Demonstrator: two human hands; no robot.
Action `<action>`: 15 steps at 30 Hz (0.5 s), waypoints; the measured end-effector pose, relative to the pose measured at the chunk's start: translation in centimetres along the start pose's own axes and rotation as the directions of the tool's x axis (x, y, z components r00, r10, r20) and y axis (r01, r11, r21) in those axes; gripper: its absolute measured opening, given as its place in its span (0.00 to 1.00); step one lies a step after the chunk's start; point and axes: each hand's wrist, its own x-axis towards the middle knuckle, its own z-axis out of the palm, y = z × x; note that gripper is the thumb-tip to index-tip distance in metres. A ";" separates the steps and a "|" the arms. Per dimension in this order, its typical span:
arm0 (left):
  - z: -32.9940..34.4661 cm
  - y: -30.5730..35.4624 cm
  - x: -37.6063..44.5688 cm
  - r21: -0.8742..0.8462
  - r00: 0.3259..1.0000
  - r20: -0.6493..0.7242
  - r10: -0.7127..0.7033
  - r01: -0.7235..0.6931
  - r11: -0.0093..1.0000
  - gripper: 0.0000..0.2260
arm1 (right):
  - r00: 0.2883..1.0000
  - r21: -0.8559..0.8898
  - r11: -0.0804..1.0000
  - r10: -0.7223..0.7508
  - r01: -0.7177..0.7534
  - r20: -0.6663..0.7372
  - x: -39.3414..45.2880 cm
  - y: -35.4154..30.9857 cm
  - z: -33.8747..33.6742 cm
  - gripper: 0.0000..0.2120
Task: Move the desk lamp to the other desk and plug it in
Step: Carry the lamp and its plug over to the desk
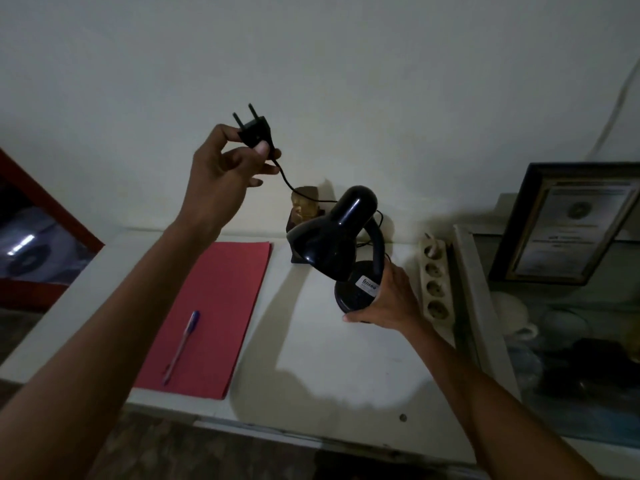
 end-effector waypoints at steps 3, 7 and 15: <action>-0.4 -1.2 -0.4 0.032 1.000 0.016 0.002 -0.003 0.999 0.07 | 0.999 0.043 0.999 0.030 -0.029 -0.034 -0.6 -0.2 0.4 0.70; -0.3 -2.8 -1.1 0.027 0.998 0.028 -0.064 0.064 0.998 0.07 | 0.994 0.052 0.997 0.056 -0.051 -0.097 -1.8 -0.6 1.0 0.67; -0.6 -6.2 -3.4 -0.075 0.986 0.123 -0.116 0.126 0.989 0.06 | 0.980 -0.004 0.998 0.054 -0.056 -0.193 -4.5 -1.1 2.6 0.66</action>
